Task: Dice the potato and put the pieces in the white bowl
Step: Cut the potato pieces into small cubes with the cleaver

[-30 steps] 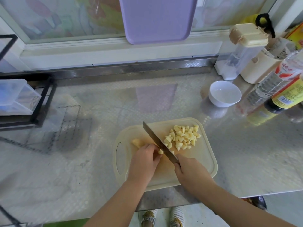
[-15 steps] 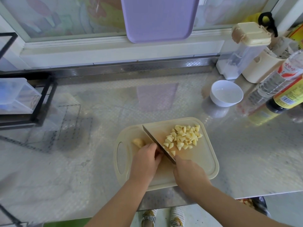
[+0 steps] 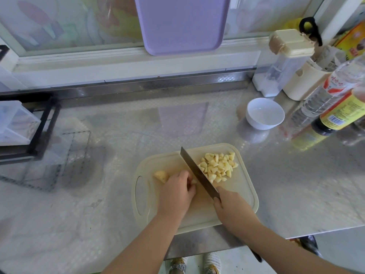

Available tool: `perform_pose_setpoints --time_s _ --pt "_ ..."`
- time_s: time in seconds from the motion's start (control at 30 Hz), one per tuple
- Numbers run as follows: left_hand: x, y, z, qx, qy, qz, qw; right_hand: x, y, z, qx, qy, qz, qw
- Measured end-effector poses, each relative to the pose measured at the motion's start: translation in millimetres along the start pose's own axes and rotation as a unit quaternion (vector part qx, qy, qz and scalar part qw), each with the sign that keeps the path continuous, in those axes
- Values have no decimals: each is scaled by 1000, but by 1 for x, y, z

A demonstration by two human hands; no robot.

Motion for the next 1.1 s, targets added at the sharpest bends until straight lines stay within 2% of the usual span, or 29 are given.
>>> perform_pose_setpoints --time_s 0.13,0.3,0.37,0.47,0.5,0.53,0.6,0.7,0.77,0.9,1.1 --pt "-7 11 -8 14 -27 -7 1000 -3 12 20 9 8 27 1000" --pt "-4 21 0 86 -67 -2 994 -5 22 52 60 62 62 994" --pt "3 21 25 136 -3 9 991 -3 24 63 93 84 75 989" --pt "9 25 74 227 152 19 962 0 28 72 143 108 107 978" --pt "6 30 85 232 170 0 958 1 28 73 156 114 117 974" --pt "0 37 92 216 162 -33 962 2 28 74 172 118 128 970" --pt "-14 54 88 158 65 -93 981 4 28 77 198 114 143 963" --pt "-31 68 57 78 -145 -96 982 7 25 81 225 102 147 958" --pt "-37 69 37 37 -210 -85 973 8 23 83 243 97 146 954" --pt "-48 73 22 24 -234 -82 969 8 20 83 274 90 154 945" --pt "-60 75 11 13 -225 -85 971 11 22 83 271 82 157 946"
Point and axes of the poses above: each hand's wrist, its own x-axis away from the middle knuckle, its own z-axis out of the back of the hand, y = z × x, the point moved 4 cm from there along -x, towards the middle knuckle, and after that the axes turned 7 degrees about x, right-handed, at the moved point
